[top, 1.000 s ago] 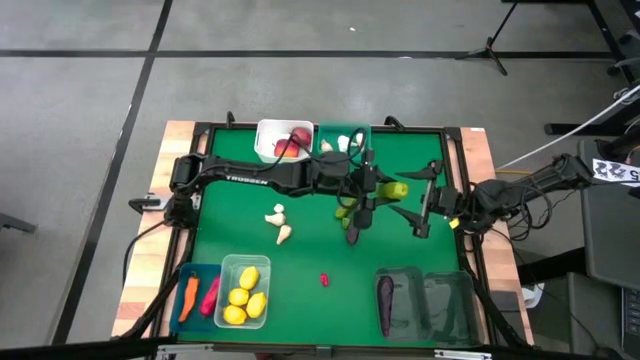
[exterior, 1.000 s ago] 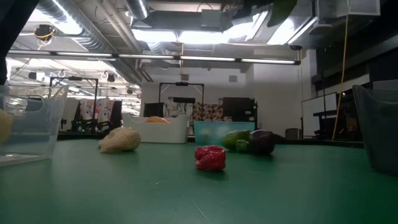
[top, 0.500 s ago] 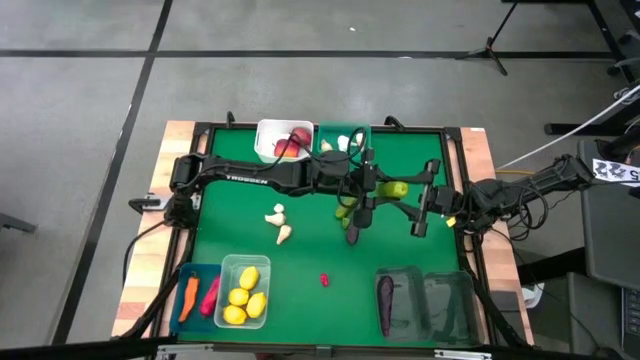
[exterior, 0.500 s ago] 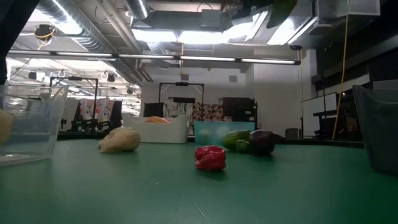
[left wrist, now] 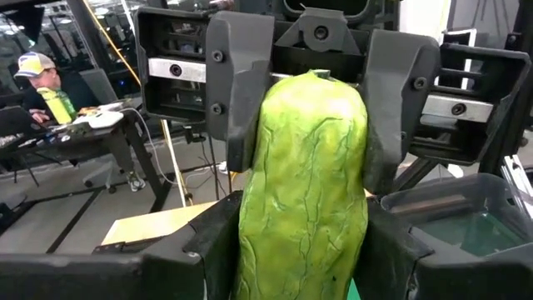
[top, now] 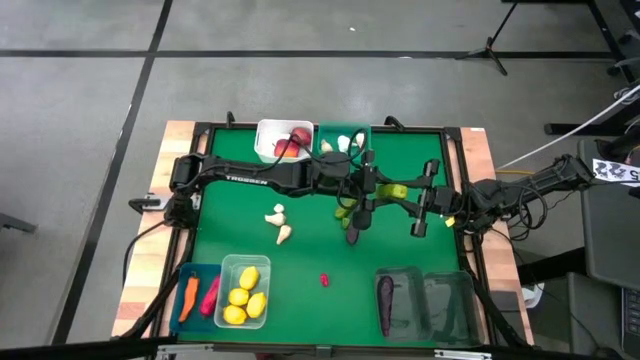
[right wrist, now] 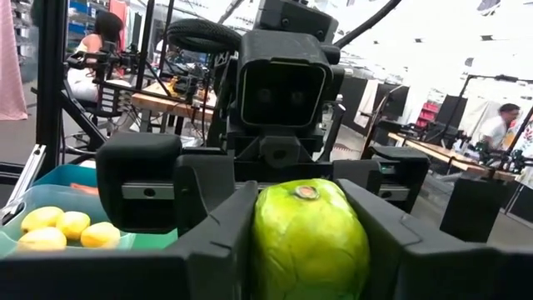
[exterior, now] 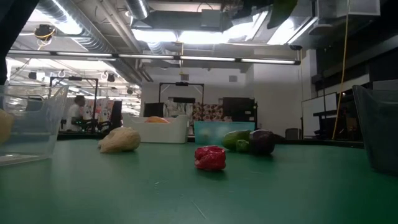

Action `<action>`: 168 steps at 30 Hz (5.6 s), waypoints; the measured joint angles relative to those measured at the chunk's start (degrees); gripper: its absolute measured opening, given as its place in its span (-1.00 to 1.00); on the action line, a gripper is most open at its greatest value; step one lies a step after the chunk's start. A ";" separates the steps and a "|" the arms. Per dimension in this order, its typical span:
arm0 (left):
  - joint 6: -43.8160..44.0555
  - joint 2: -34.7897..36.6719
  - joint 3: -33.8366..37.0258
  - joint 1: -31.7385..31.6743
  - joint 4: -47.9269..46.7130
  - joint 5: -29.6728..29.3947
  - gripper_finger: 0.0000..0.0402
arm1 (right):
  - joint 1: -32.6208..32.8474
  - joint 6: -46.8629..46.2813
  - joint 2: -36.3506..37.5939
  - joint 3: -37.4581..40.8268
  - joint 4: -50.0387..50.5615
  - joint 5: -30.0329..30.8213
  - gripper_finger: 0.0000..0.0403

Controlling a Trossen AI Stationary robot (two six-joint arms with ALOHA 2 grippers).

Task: Sort produce into baskets
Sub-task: Put the cucumber into the right black bin

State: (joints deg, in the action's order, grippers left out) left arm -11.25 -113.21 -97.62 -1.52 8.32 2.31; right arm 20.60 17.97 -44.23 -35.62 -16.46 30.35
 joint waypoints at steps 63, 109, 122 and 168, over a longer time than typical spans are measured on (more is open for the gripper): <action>11.06 0.55 0.07 -1.20 -39.41 -11.50 0.42 | 51.39 -121.68 -21.52 -1.60 48.27 -11.52 -0.04; 24.21 -17.48 0.53 -3.87 -34.10 -21.22 0.04 | 51.39 -125.61 -20.00 -1.89 47.60 -9.87 0.46; 22.97 -14.35 0.48 -3.82 -34.45 -21.31 -0.17 | 51.39 -103.81 -18.82 -10.79 52.13 21.84 0.46; -3.04 11.38 0.63 9.78 -4.79 -18.80 -0.17 | 29.83 -40.30 -16.36 -21.20 49.16 56.70 0.46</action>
State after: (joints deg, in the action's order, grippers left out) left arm -14.29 -101.83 -96.99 8.26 3.53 -16.50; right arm 50.43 -22.32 -60.59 -56.82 32.70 87.05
